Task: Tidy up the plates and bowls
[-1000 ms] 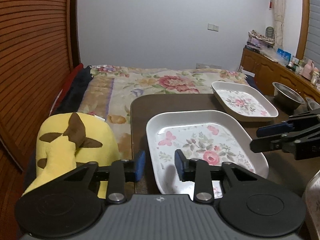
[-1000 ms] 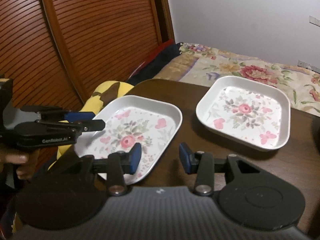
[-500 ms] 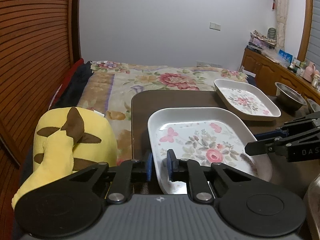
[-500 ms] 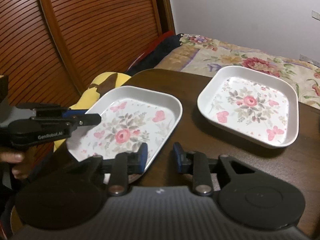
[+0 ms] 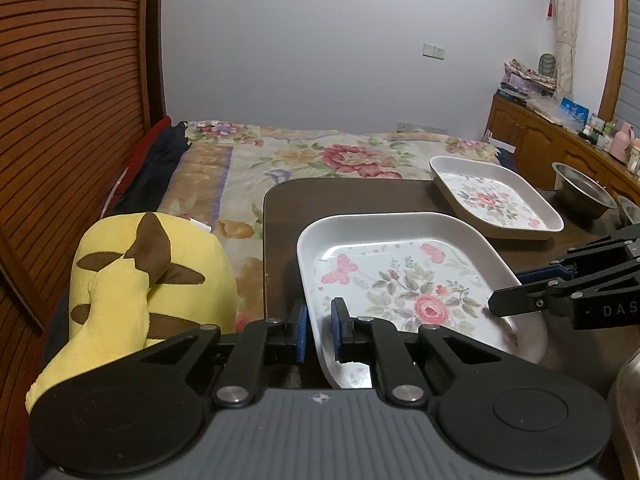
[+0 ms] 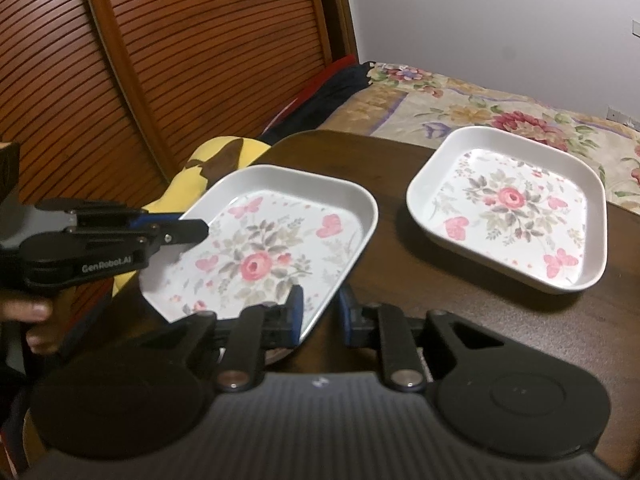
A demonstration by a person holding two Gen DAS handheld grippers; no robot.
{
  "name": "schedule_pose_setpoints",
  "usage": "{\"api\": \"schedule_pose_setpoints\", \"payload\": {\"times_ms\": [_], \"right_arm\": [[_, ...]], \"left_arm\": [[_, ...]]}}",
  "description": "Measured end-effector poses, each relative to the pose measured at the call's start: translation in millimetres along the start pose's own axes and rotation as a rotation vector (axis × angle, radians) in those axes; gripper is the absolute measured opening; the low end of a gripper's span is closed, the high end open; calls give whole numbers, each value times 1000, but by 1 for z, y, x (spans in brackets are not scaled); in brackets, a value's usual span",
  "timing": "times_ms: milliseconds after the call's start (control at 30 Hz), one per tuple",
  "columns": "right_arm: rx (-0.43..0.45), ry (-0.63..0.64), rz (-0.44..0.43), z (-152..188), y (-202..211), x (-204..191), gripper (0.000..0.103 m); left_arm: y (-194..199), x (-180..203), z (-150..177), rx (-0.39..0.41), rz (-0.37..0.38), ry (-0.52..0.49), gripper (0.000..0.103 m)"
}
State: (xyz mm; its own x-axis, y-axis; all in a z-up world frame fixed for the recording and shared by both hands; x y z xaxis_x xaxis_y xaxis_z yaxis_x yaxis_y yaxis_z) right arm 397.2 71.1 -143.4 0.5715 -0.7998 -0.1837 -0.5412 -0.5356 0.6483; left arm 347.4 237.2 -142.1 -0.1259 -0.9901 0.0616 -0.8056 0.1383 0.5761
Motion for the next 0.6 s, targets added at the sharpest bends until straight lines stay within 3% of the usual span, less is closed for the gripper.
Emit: {"api": "schedule_pose_setpoints", "payload": {"times_ms": [600], "right_arm": [[13,-7,-9,-4,13,-1,20]], "left_arm": [[17,7,-6,-4,-1,2,13]]}}
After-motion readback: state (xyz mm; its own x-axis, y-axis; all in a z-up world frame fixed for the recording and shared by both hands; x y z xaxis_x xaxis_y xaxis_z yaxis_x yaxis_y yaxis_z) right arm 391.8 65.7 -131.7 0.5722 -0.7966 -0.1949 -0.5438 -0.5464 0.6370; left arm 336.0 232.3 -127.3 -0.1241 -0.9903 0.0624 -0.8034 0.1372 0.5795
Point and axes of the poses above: each gripper's, at about its wrist camera, not at the fingertips, and y roughly against the way its jaws point, x to its right, z to its underside, the point moved 9 cm from there along -y, roughly the way its jaws point, and after that the axes turned 3 degrees about x, right-handed, at the moved point
